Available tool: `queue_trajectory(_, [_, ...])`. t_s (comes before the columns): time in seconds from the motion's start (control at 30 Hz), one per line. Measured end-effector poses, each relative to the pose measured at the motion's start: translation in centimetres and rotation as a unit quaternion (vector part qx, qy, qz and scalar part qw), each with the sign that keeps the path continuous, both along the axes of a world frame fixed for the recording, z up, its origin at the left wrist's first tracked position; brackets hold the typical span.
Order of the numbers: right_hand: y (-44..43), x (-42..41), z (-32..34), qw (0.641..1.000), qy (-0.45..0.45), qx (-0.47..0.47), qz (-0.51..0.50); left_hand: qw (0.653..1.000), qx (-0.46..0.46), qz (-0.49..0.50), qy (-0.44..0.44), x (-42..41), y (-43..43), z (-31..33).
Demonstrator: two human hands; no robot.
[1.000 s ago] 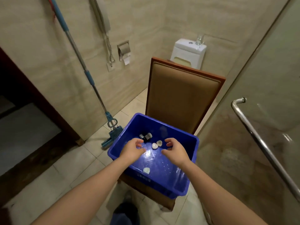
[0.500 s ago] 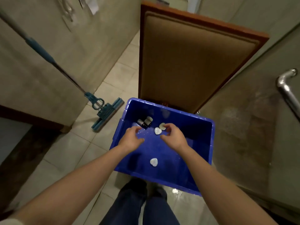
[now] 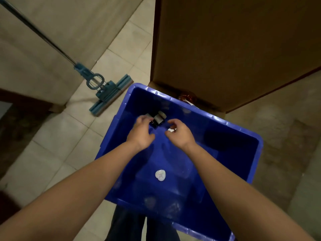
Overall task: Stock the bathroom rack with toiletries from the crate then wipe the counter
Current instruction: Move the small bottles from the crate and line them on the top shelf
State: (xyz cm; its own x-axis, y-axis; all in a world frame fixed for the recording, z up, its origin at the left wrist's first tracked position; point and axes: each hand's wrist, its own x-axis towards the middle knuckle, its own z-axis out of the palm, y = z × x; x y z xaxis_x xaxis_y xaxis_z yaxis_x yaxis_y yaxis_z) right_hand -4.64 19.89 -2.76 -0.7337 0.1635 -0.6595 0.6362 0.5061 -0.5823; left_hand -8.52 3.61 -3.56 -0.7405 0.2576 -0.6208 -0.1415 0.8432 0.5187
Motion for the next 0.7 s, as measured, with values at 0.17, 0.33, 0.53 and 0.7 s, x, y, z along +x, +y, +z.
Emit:
queue_trajectory(0.17, [-0.2, -1.2, -4.0, 1.0, -0.027, -0.01, -0.008, 0.996, -0.057, -0.057, 0.04, -1.1, 0.7, -3.7])
queue_trajectory(0.33, [-0.8, -2.9, -6.2, 0.999, -0.031, 0.008, 0.003, 0.993, -0.081, -0.071, 0.048, -1.9, 1.4, -6.0])
queue_trajectory(0.53, [-1.4, -3.7, -7.4, 0.994, -0.085, -0.034, -0.051, 0.99, -0.092, -0.08, 0.074, -1.8, 1.2, -6.9])
queue_trajectory(0.7, [-2.1, -3.2, -7.8, 0.994, -0.102, -0.034, -0.026, 0.993, -0.081, -0.055, 0.065, -0.5, 0.8, -7.0])
